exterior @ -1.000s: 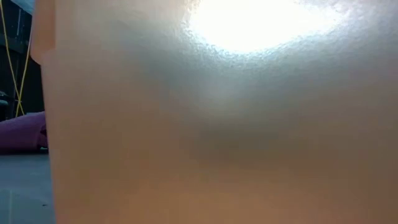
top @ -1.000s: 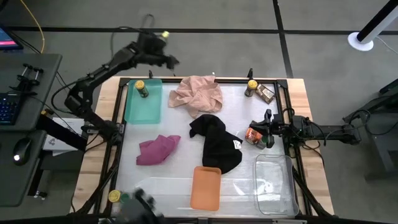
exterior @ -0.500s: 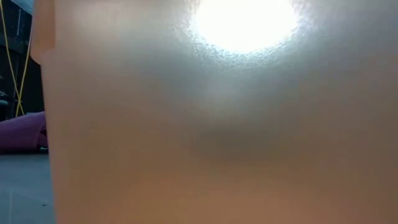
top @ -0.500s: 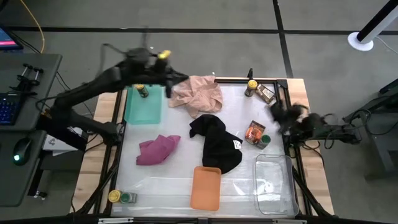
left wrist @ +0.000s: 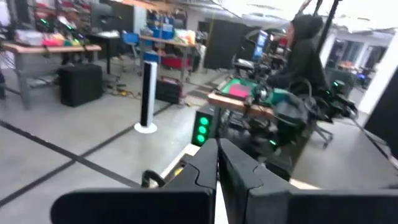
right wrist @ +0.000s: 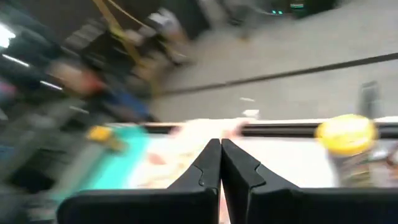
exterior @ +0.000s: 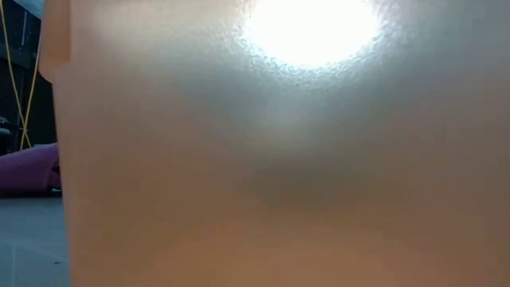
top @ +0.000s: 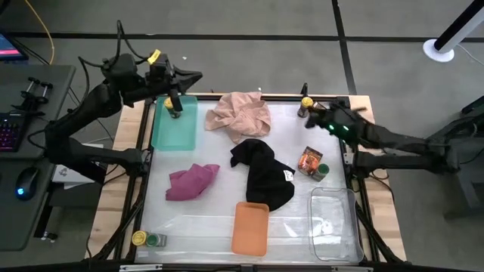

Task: Sort spices by type
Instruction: Put the right yellow seasoning bottle into the green bin

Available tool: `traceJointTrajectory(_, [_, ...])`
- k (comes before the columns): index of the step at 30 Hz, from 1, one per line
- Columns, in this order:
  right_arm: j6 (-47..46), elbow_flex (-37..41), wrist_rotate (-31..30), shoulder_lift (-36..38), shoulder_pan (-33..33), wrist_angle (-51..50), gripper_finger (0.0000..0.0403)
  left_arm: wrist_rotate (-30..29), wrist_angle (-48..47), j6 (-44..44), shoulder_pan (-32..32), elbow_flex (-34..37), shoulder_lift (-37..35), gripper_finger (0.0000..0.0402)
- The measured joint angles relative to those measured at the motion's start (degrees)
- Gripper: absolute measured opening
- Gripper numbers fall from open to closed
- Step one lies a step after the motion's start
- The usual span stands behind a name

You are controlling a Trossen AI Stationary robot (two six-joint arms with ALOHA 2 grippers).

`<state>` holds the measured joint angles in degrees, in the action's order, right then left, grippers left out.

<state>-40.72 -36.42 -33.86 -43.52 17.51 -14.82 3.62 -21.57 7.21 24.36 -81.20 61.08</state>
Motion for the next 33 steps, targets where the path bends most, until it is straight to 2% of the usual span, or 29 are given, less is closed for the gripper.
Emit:
traceJointTrajectory(2, [2.5,-5.3,1.6,-6.2,3.7,-4.2,0.0,1.6,-0.9,0.0,-0.1,0.0,0.0,0.0001])
traceJointTrajectory(6, [7.3,-15.2,13.0,-18.5,13.5,-14.5,0.0,2.3,-2.7,-0.9,-1.3,0.0,-0.1,0.0])
traceJointTrajectory(12, [7.6,-24.0,15.4,-31.9,23.2,-27.4,0.0,2.4,-4.5,-2.4,-2.0,0.0,-0.5,0.0])
traceJointTrajectory(14, [7.5,-25.0,16.0,-34.0,24.7,-28.7,0.0,1.1,-5.5,-2.4,-2.1,0.0,-0.4,0.0])
traceJointTrajectory(19, [5.5,-25.9,15.8,-37.0,26.8,-28.1,0.0,-8.1,-10.5,-2.1,-2.0,0.0,-0.3,0.0])
traceJointTrajectory(29, [3.2,-25.9,10.1,-41.9,27.5,-26.6,0.0,-8.7,-10.7,-6.2,-2.0,0.0,-0.3,0.0])
traceJointTrajectory(33, [3.2,-25.9,10.0,-42.1,27.5,-25.8,0.0,-8.8,-10.7,-6.9,-2.0,0.0,-0.3,0.0])
